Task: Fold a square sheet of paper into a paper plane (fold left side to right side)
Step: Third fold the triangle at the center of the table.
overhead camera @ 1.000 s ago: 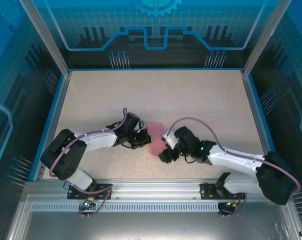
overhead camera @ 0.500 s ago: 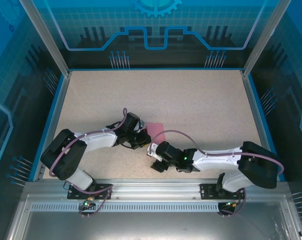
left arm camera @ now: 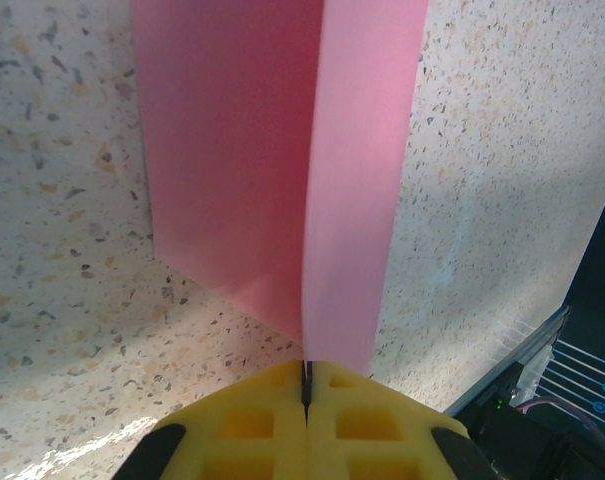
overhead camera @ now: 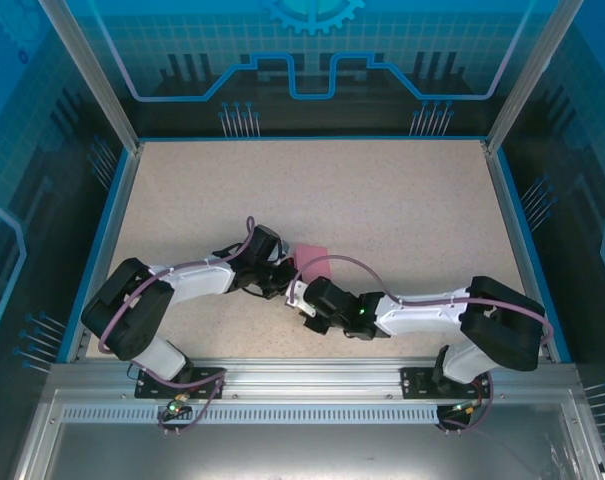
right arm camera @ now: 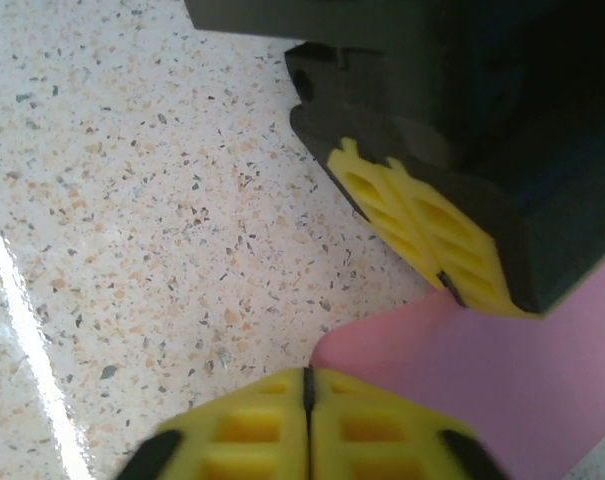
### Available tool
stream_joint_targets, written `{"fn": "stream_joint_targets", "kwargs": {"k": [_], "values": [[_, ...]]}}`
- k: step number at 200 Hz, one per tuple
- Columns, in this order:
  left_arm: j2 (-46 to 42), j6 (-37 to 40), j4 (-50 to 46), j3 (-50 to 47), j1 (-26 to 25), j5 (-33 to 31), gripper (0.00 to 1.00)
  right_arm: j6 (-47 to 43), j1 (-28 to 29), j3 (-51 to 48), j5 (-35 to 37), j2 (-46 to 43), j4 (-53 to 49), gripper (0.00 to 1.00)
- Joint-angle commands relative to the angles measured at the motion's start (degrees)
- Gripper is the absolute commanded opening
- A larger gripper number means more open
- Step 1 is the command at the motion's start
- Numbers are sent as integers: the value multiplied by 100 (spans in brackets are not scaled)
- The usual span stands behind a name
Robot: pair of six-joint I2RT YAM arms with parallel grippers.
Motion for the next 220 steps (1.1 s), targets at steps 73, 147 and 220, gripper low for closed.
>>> {"fn": "stream_joint_targets", "kwargs": {"k": [73,147,220], "values": [[-593,1363,-1850,768,392,-173,39,336,-934,39,-2073,-242,-411,0],[958,1976,-1702,2057,391,435,15,635,-1358,81,-2785,-37,-369,0],[2578,2300,-2051,3161,194,392,11,890,-1624,115,-3259,101,-351,0]]}}
